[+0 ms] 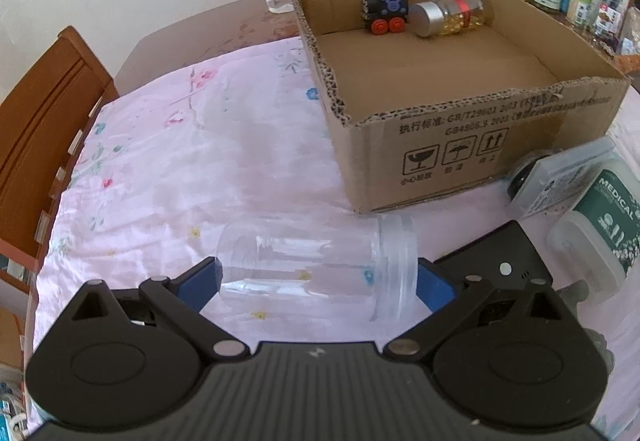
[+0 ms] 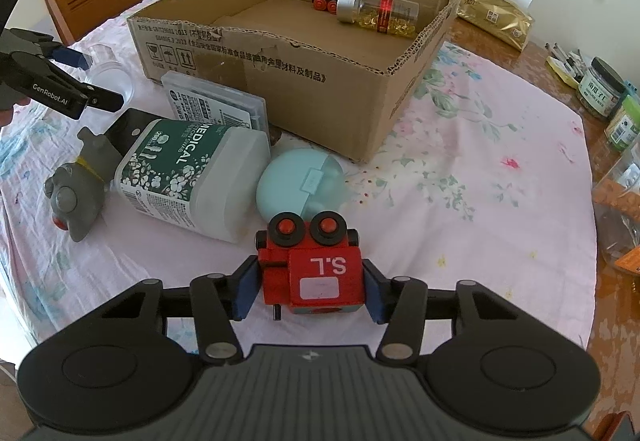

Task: Organize rigid objects
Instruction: 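Close the left tool on the clear cup while the right tool grasps the red truck, then carry the cup and truck into the box and open both tools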

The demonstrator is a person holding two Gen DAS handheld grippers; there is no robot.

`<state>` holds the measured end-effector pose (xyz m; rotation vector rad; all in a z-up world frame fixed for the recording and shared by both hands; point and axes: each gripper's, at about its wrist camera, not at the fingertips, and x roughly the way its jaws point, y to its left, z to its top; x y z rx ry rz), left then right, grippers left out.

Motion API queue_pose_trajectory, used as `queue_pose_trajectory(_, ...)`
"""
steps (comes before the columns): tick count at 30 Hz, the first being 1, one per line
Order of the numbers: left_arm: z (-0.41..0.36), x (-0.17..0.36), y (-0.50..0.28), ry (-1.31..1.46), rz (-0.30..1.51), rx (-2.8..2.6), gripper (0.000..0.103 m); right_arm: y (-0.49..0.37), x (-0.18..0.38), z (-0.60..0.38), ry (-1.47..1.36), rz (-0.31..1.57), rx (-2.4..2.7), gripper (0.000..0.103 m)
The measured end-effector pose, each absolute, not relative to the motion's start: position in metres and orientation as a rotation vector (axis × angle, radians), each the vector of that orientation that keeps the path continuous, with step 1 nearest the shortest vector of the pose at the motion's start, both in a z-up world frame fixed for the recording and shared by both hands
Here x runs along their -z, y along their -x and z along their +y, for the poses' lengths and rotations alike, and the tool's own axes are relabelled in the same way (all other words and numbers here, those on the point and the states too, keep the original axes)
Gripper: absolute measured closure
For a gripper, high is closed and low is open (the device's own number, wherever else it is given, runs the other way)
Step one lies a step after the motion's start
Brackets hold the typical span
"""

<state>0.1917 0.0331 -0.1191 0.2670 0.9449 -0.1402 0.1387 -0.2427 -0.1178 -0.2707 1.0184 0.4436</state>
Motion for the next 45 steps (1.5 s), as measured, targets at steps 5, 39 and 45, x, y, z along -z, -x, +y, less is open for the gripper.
queue_pose_trajectory(5,0.034,0.119,-0.192,-0.277,0.947,0.174,0.006,-0.139,0.118,-0.243,0.278,1.014,-0.458,0.045)
queue_pose_trajectory(39,0.030,0.032,-0.174,-0.175,0.917,0.199,0.011,-0.149,0.048,-0.260,0.270,0.938,-0.427,0.047)
queue_pose_trajectory(45,0.017,0.008,-0.184,-0.175,0.869,0.238,0.011,-0.170,0.012,-0.255,0.273,0.841,-0.459,0.047)
